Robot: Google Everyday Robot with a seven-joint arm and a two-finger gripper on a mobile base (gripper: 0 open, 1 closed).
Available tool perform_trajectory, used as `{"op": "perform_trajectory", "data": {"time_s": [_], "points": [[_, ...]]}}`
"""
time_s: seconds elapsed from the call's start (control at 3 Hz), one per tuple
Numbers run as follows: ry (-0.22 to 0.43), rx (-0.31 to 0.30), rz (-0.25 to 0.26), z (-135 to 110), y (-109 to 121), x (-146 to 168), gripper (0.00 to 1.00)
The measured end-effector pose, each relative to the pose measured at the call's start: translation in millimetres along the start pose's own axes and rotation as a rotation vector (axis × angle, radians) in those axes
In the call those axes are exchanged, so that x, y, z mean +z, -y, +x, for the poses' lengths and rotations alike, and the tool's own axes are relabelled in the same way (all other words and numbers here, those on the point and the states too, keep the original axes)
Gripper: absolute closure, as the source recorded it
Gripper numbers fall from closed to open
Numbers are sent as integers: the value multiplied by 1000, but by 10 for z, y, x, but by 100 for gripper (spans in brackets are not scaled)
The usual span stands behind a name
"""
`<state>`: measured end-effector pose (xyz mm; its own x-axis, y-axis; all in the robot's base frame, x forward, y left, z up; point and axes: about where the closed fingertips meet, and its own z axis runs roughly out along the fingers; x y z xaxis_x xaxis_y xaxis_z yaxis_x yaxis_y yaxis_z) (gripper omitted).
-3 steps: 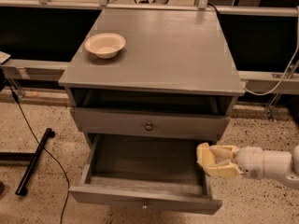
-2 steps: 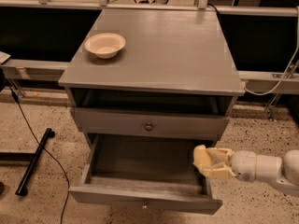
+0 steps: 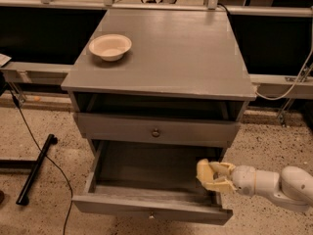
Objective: Place sponge into middle drawer
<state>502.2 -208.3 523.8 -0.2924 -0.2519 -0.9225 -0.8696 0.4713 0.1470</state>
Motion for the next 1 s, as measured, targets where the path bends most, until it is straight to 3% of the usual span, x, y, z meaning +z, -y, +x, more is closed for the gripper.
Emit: {"op": "perform_trajectory", "data": {"time_s": [0.33,0.67,1.0], "points": [[15,13,-13,269,25,256,100],[6,7,-30,419,13,480,84],[10,-1,-30,477,23,642,60]]}}
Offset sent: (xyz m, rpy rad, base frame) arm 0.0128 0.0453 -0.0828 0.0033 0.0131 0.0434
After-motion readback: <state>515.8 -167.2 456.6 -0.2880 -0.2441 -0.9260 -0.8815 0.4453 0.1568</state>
